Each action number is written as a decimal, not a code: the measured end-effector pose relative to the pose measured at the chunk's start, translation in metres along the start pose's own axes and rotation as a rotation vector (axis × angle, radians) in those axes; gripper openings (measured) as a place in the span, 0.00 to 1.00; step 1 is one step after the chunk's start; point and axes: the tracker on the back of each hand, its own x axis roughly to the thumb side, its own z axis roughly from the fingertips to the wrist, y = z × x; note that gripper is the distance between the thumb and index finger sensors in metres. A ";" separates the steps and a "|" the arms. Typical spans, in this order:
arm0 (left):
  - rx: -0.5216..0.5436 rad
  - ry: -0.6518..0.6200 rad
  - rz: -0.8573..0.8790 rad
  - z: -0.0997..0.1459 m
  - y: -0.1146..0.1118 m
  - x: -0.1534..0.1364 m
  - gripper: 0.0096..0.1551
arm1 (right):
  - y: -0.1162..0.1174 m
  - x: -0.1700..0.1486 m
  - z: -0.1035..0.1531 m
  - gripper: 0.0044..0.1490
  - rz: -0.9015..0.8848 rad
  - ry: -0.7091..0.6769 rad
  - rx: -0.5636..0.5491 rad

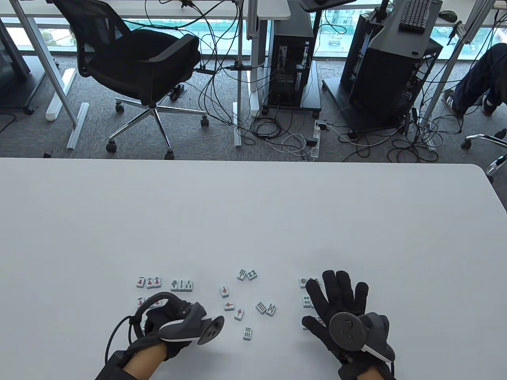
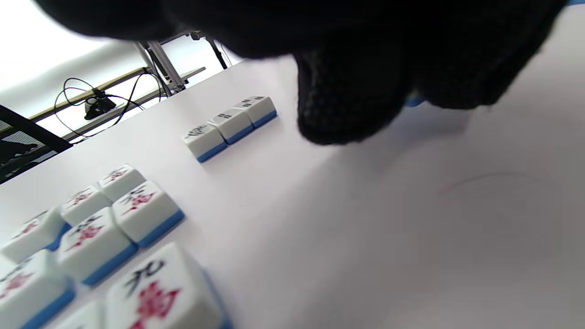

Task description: Mahjong suit sorting

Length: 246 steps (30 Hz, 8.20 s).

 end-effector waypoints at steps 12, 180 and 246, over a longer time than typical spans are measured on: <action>-0.065 0.223 0.174 0.006 -0.018 -0.057 0.36 | 0.000 0.000 0.000 0.49 0.001 0.001 0.005; -0.083 0.206 0.136 -0.023 -0.004 -0.026 0.35 | -0.006 0.001 0.001 0.49 -0.004 0.009 -0.012; -0.160 0.439 0.163 -0.152 0.048 0.009 0.36 | -0.004 -0.002 0.000 0.49 -0.026 0.007 0.003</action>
